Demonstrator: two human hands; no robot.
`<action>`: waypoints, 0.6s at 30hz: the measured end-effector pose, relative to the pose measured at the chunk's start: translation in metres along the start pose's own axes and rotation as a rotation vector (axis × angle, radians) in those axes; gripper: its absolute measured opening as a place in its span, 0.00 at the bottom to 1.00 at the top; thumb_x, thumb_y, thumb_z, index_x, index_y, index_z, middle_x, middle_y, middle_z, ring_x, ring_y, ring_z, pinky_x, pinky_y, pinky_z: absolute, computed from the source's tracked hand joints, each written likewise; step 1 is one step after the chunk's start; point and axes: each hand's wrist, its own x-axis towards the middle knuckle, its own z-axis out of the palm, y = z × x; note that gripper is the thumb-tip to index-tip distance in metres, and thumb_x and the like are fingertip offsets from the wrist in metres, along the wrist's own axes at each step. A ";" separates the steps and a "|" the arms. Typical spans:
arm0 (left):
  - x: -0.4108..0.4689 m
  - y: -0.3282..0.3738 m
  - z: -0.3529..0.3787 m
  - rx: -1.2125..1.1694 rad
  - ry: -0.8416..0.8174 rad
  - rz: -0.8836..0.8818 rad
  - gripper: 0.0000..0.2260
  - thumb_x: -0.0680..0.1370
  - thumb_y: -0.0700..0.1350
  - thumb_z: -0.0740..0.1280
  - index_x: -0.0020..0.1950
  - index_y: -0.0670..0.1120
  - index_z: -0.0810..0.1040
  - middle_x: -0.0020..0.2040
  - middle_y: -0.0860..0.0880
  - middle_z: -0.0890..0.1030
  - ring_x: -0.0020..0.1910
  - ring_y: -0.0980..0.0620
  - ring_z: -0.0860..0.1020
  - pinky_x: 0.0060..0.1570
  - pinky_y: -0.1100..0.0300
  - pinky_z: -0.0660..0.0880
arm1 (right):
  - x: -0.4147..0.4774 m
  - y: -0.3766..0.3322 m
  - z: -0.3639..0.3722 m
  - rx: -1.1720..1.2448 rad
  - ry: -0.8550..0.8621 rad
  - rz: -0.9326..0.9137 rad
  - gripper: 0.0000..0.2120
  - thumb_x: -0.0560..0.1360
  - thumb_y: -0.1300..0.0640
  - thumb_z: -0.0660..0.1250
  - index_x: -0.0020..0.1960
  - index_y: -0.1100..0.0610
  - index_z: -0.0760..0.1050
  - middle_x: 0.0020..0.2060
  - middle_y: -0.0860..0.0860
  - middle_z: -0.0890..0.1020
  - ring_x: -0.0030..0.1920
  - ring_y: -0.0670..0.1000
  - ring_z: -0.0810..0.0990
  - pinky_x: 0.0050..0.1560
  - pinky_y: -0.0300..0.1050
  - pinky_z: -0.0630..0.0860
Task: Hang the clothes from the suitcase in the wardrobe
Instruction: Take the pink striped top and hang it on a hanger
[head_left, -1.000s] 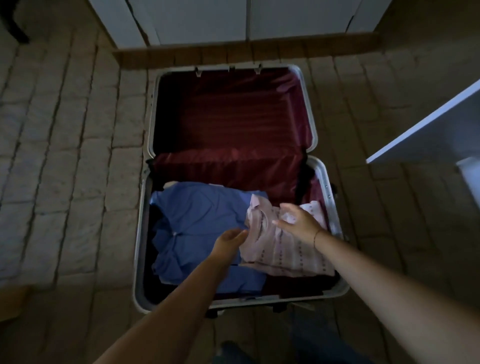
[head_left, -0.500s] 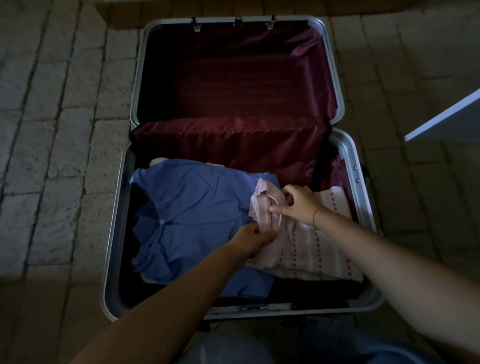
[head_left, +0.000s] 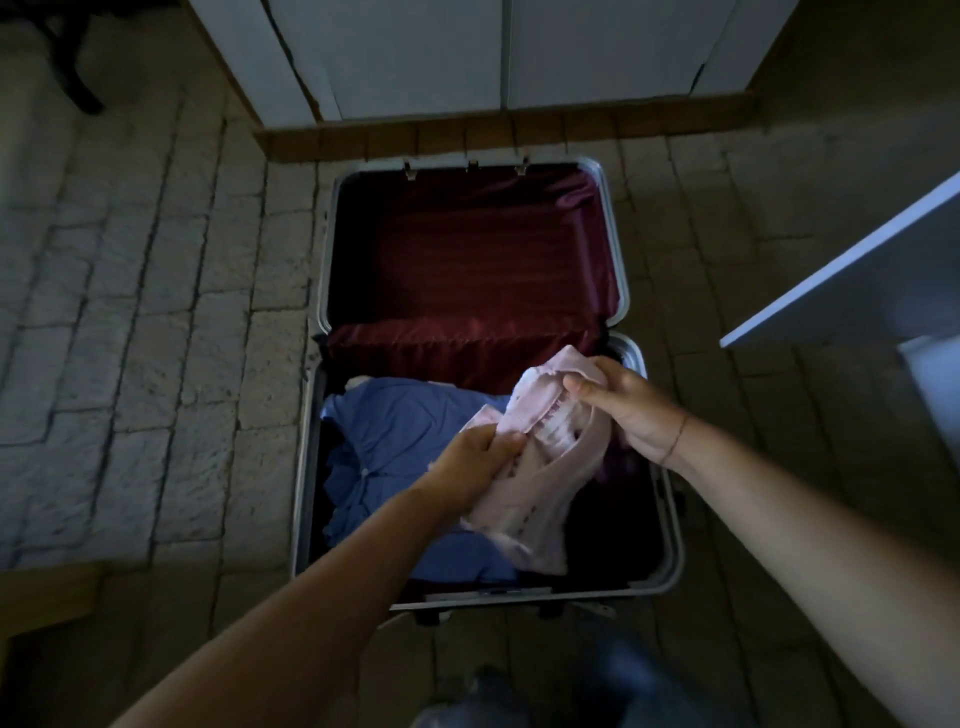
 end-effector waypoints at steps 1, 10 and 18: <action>-0.014 0.020 -0.007 0.037 0.030 0.027 0.13 0.79 0.52 0.63 0.40 0.45 0.75 0.37 0.46 0.78 0.36 0.51 0.75 0.40 0.56 0.73 | -0.014 -0.025 0.003 0.005 -0.021 -0.024 0.12 0.70 0.51 0.71 0.50 0.53 0.76 0.49 0.50 0.80 0.52 0.47 0.79 0.55 0.41 0.74; -0.187 0.223 -0.066 0.000 -0.002 0.275 0.15 0.79 0.50 0.64 0.51 0.37 0.76 0.42 0.43 0.78 0.40 0.50 0.76 0.43 0.54 0.75 | -0.168 -0.279 0.035 0.112 -0.066 -0.122 0.37 0.56 0.39 0.79 0.61 0.52 0.76 0.58 0.54 0.81 0.58 0.51 0.80 0.58 0.44 0.77; -0.357 0.404 -0.088 0.070 0.111 0.437 0.19 0.72 0.54 0.72 0.57 0.47 0.72 0.48 0.50 0.77 0.43 0.56 0.77 0.41 0.62 0.79 | -0.319 -0.483 0.053 0.462 0.031 -0.225 0.35 0.58 0.40 0.78 0.56 0.61 0.75 0.50 0.60 0.81 0.53 0.59 0.80 0.53 0.54 0.79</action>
